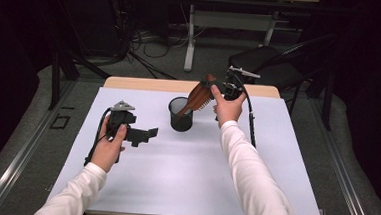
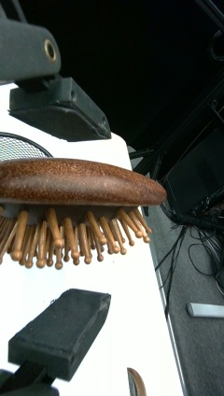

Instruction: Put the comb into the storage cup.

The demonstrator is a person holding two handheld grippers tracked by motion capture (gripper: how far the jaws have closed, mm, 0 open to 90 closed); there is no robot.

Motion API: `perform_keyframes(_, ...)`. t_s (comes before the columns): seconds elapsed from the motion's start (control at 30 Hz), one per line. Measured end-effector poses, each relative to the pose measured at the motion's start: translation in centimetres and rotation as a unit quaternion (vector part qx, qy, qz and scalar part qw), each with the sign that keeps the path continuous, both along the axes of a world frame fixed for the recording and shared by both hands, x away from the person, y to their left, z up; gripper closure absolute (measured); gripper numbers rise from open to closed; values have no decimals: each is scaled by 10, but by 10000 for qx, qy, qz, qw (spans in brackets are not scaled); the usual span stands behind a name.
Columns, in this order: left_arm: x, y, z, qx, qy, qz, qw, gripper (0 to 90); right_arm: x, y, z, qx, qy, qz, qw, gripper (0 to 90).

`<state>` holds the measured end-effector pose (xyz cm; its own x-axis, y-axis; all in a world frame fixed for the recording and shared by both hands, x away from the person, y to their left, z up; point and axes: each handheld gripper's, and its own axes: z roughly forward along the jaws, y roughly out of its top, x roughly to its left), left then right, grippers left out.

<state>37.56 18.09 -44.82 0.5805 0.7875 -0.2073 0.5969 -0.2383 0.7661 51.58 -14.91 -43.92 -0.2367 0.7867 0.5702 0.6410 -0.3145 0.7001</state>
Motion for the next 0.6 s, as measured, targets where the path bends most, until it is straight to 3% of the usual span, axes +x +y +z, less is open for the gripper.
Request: perform_keyframes(0.6, 2, -2, 2, -12, 9, -11, 10000, 4, -2, -9, 11, -97, -63, 58, 9999, 14)
